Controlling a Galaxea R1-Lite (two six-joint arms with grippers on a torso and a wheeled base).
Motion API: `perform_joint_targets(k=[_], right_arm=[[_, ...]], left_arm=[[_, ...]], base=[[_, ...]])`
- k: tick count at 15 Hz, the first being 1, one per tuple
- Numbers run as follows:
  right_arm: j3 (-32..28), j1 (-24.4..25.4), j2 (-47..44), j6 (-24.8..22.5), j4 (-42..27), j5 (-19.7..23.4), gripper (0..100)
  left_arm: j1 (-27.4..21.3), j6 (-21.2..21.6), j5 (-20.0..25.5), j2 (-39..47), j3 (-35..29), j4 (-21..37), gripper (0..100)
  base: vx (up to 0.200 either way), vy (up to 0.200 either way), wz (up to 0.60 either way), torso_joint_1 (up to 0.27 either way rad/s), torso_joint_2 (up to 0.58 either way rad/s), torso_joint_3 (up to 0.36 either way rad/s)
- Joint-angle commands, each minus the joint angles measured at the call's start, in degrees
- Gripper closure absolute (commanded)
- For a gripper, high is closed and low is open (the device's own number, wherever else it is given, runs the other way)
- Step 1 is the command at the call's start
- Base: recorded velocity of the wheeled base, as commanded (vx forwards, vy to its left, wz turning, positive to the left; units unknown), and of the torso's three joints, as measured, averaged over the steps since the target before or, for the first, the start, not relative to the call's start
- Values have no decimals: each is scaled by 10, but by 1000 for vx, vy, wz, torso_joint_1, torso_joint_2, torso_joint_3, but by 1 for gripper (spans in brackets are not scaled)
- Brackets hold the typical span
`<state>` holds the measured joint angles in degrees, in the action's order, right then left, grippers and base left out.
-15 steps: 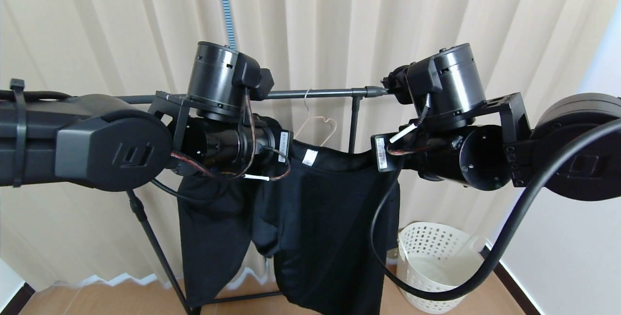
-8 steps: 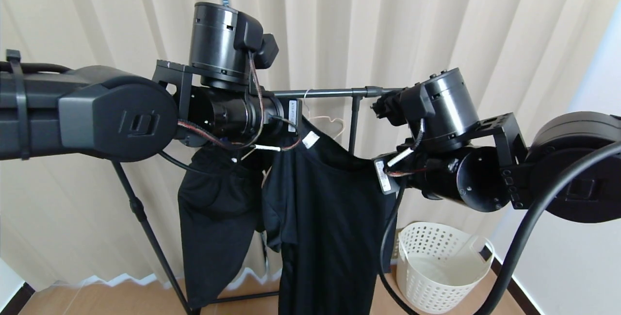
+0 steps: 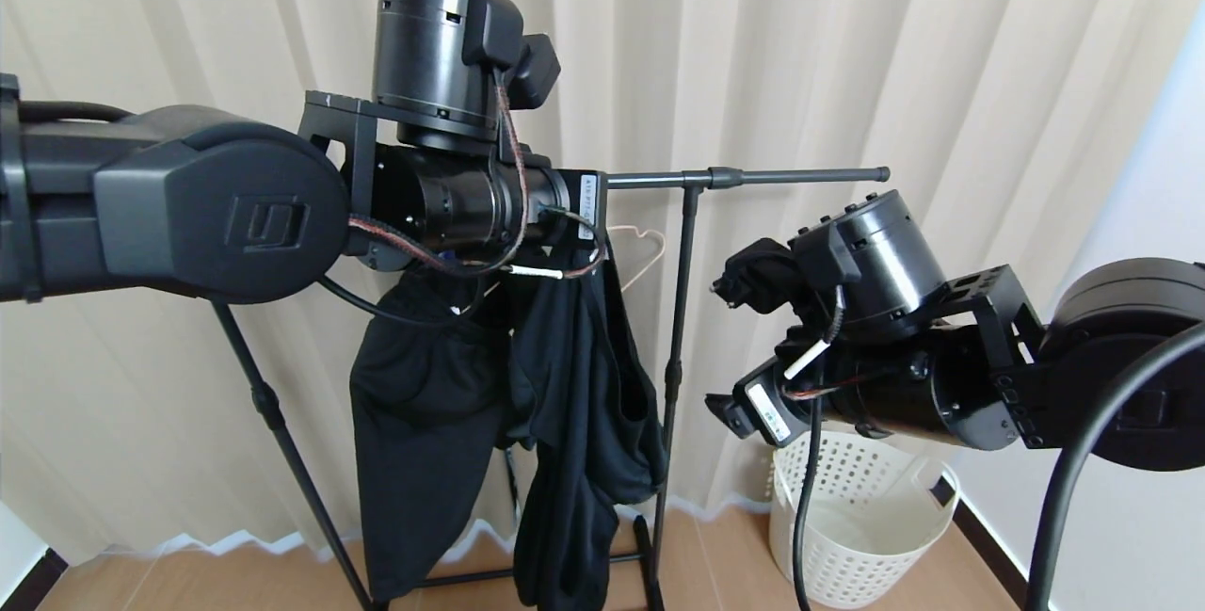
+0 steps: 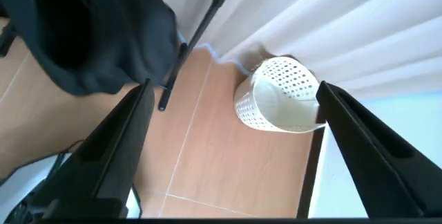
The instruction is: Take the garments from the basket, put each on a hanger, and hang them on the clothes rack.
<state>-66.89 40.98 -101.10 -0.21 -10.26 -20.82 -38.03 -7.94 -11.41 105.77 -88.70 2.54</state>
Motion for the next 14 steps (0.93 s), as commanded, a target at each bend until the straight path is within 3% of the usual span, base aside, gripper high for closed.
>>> perform_joint_targets(k=[1,3,6,11,14], right_arm=[[8,-10,15,-8,11,82,0],[37,-24,14,0,119,126,0],[51,-24,-3,50,226,126,0],[53,-32,0,58,228,136,0],[79,-32,13,57,266,176,0]], left_arm=[[-4,-1,0,-2,6,0,100],[-6,2,2,-11,18,0,100],[-13,13,2,-17,27,0,100],[-26,18,2,-19,27,0,100],[-27,19,2,-18,27,-2,100]], base=[[0,0,0,0,0,0],[0,0,0,0,0,0],[0,0,0,0,0,0],[0,0,0,0,0,0],[0,0,0,0,0,0]])
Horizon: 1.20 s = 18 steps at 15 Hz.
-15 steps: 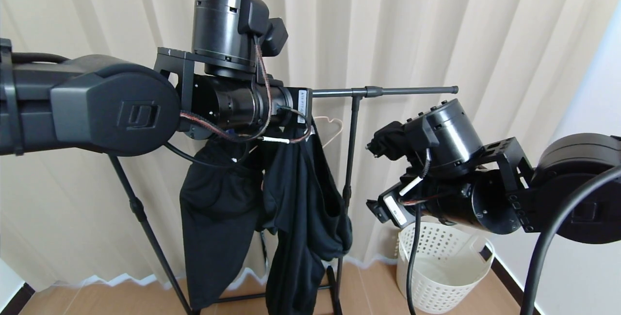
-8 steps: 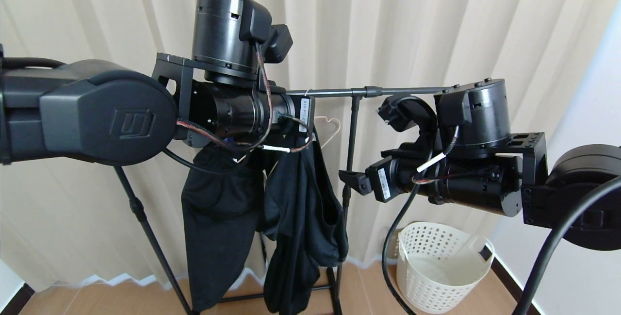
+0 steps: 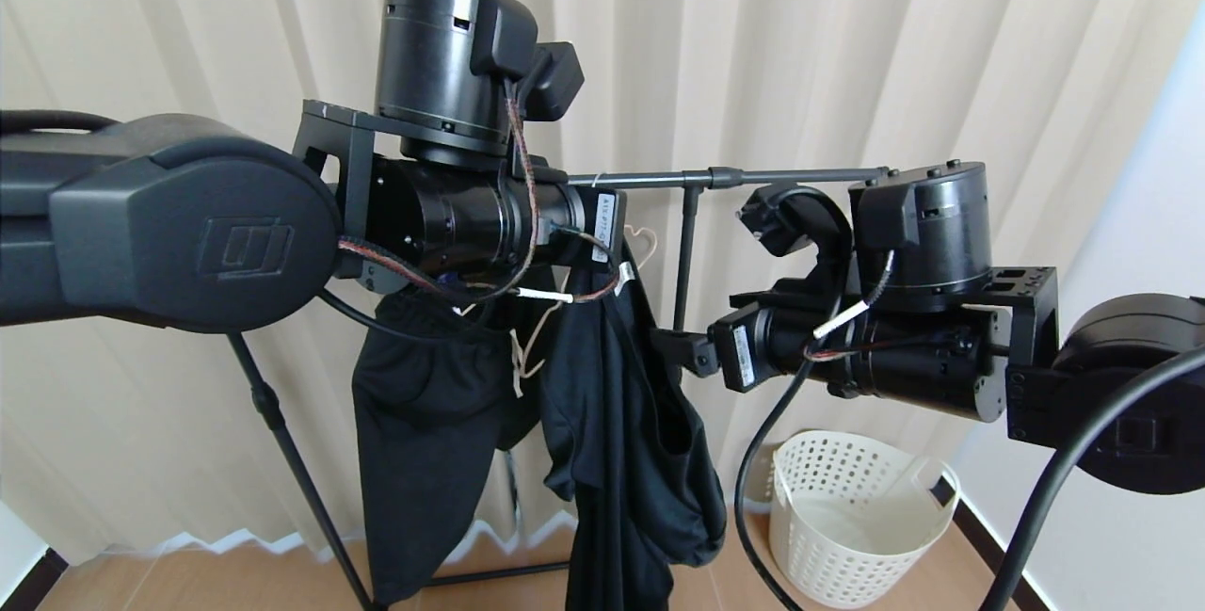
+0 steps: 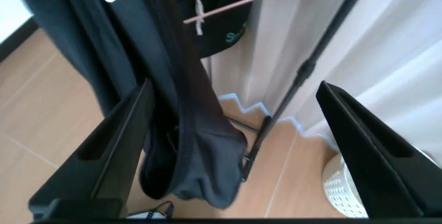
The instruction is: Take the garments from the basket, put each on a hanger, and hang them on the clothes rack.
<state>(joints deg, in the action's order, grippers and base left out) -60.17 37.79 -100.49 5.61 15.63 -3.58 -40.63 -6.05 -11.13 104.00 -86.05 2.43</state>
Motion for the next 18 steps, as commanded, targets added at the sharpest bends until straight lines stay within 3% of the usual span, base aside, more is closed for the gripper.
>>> perform_joint_targets(k=[1,3,6,7,10,12,18], right_arm=[[28,0,12,-1,34,13,0],[54,0,16,-4,70,34,0],[48,3,-6,-4,75,31,0],[33,3,-26,-3,75,22,0],[1,2,-67,7,75,-60,0],[-2,-2,-74,5,74,-72,0],[4,-44,-77,-78,66,-130,0]], left_arm=[[-1,0,0,0,0,-1,100],[-5,-1,0,0,0,-1,100],[-16,-1,-3,-1,1,-1,100],[-23,-1,-3,-2,1,0,100],[-33,0,-4,-11,10,2,100],[-32,1,-4,-11,10,3,100],[-29,1,-3,-30,30,2,100]], base=[[0,0,0,0,0,0],[0,0,0,0,0,0],[0,0,0,0,0,0],[0,0,0,0,0,0],[0,0,0,0,0,0],[0,0,0,0,0,0],[0,0,0,0,0,0]])
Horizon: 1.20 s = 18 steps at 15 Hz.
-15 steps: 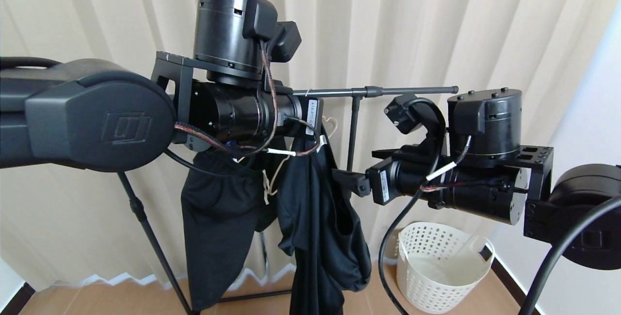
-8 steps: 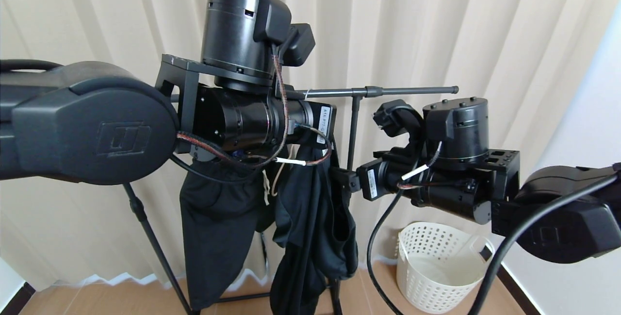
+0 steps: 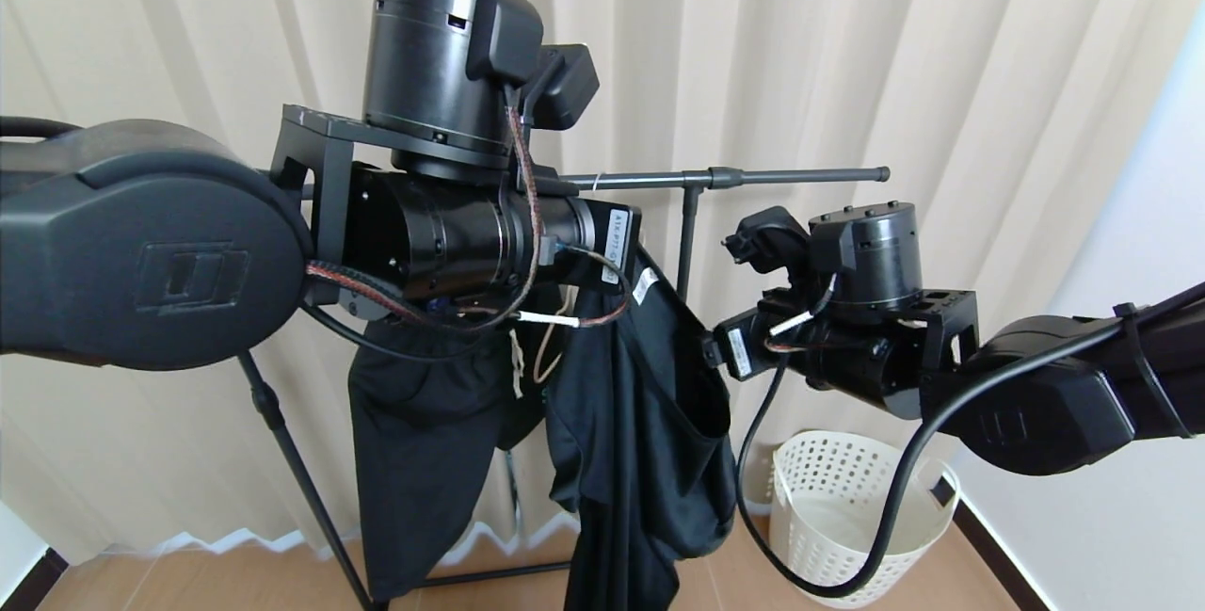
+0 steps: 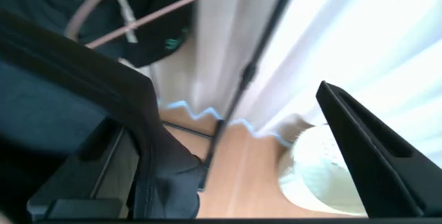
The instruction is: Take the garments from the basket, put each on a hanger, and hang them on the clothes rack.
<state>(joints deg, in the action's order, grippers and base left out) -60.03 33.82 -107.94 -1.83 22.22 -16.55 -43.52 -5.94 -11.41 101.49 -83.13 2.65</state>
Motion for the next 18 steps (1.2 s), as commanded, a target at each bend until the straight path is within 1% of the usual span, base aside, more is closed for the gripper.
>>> perform_joint_targets(k=[1,3,4,5,7,10,11,13,15,16,18], right_arm=[[2,-6,-8,-7,1,-3,0],[0,-9,-13,-7,5,-19,0],[0,-9,-13,-7,8,-20,0],[-6,-9,-11,-5,9,-19,100],[-6,-9,-8,3,15,-17,100],[-6,-13,3,3,26,-25,100],[-7,-17,5,3,26,-26,100],[-15,-30,10,3,26,-37,100],[-30,-47,6,2,28,-66,100],[-36,-52,4,2,28,-79,100],[-51,-61,-1,2,29,-102,100]], left_arm=[[0,2,0,-8,2,1,100],[0,8,0,-12,10,0,100],[0,8,1,-13,16,0,100],[1,11,1,-13,24,1,100],[1,13,2,-11,31,1,100],[11,15,2,5,34,1,100],[14,25,2,13,39,0,0],[26,38,1,36,41,0,0],[55,68,1,64,36,-4,0],[67,75,0,85,22,-6,0],[83,76,0,122,-10,-7,0]], base=[[0,0,0,0,0,0],[0,0,0,0,0,0],[0,0,0,0,0,0],[0,0,0,0,0,0],[0,0,0,0,0,0],[0,0,0,0,0,0],[0,0,0,0,0,0],[0,0,0,0,0,0],[0,0,0,0,0,0],[0,0,0,0,0,0],[0,0,0,0,0,0]])
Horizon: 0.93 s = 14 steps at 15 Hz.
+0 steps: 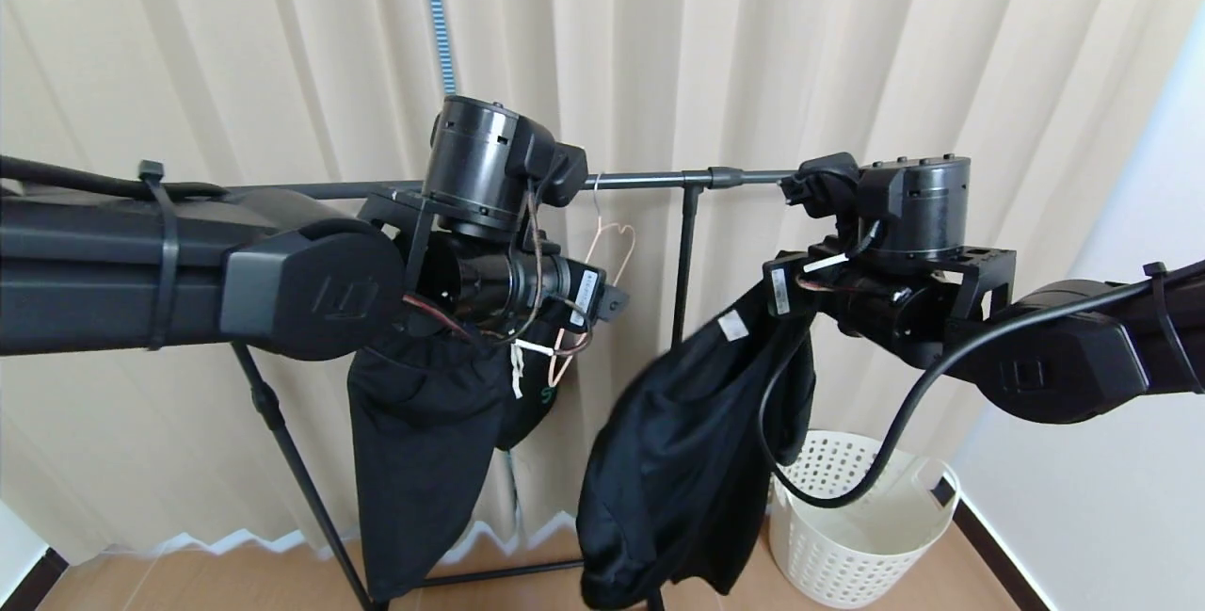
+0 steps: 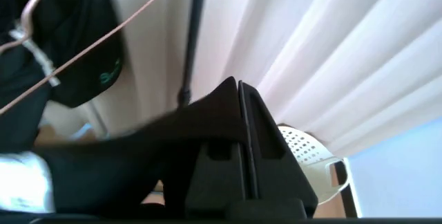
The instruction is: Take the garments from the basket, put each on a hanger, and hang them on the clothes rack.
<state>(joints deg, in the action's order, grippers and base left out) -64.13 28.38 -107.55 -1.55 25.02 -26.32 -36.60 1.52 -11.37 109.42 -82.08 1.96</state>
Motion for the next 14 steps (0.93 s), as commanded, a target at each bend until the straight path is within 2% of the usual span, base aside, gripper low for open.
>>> perform_joint_targets(k=[1,5,7,9,12,14], right_arm=[[-18,-7,-11,1,1,-20,100],[-17,-8,-11,1,1,-29,100],[-16,-8,-10,1,1,-29,100],[-17,-8,-9,1,1,-29,100],[-17,-8,-7,1,1,-29,100],[-14,-8,-7,0,15,-29,100]], left_arm=[[16,5,0,59,-31,0,0],[33,19,-1,122,-85,-6,0],[39,14,-9,149,-110,-13,0],[51,9,-50,204,-166,-13,0],[64,0,-60,256,-229,-8,0],[64,-13,-61,273,-244,-8,0]], base=[[0,0,0,0,0,0],[0,0,0,0,0,0],[0,0,0,0,0,0],[0,0,0,0,0,0],[0,0,0,0,0,0],[0,0,0,0,0,0]])
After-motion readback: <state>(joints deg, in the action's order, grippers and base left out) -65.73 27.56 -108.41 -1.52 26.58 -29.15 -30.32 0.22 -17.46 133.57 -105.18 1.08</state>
